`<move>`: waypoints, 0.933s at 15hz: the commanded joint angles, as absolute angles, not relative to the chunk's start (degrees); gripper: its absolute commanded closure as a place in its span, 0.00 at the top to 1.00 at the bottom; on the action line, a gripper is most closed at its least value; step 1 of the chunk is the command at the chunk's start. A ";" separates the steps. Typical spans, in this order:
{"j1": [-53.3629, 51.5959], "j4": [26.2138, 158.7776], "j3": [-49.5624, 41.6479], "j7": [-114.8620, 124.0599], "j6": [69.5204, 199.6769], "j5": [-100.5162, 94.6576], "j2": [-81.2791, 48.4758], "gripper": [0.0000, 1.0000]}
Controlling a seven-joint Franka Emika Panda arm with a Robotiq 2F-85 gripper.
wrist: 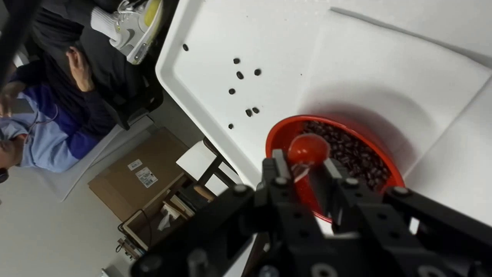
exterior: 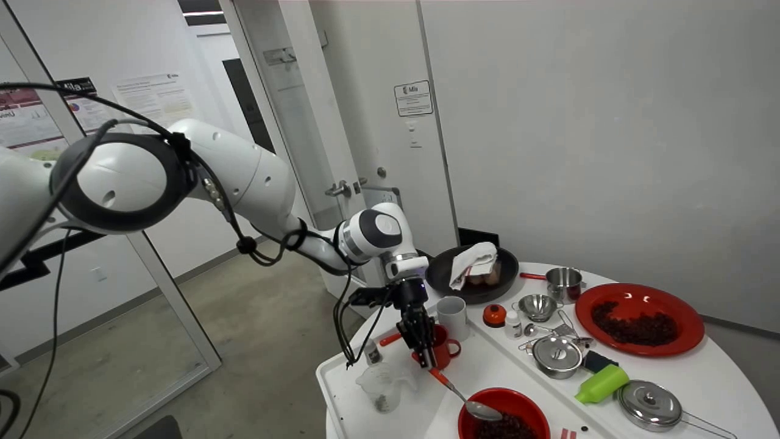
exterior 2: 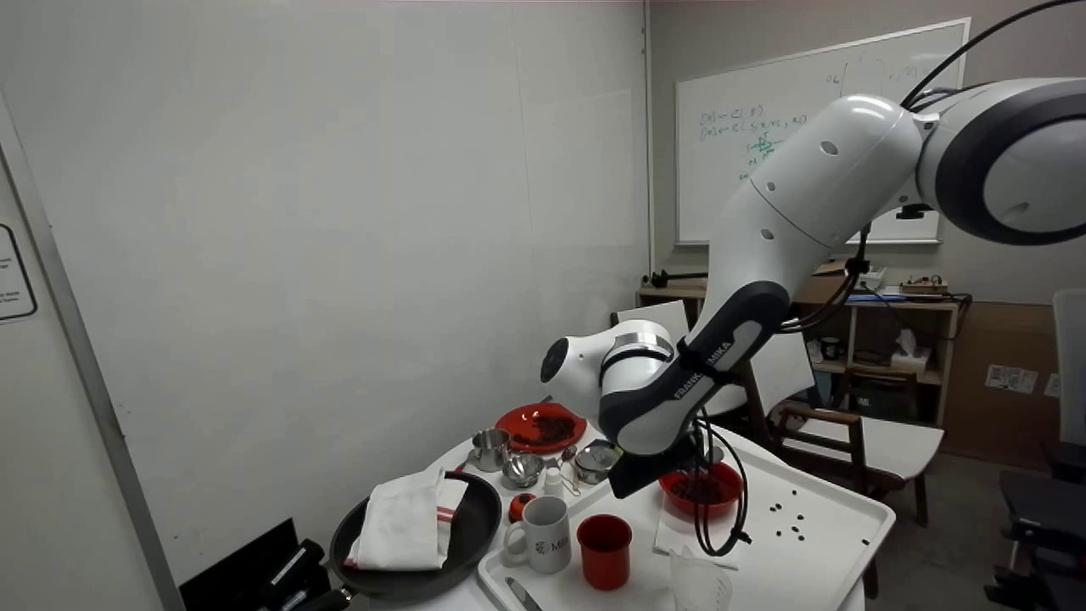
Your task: Remove the spoon from the red bowl and put it in the red mug
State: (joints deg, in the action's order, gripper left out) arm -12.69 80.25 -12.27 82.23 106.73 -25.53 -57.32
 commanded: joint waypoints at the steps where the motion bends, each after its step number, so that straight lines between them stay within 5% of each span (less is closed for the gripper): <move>1: -14.53 84.04 -12.93 84.45 109.71 -27.28 -52.12 0.09; 14: -11.21 86.70 -3.81 57.63 123.70 -22.44 -46.14 0.09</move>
State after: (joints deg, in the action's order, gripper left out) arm -13.84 84.45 -6.09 66.02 120.91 -25.88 -47.99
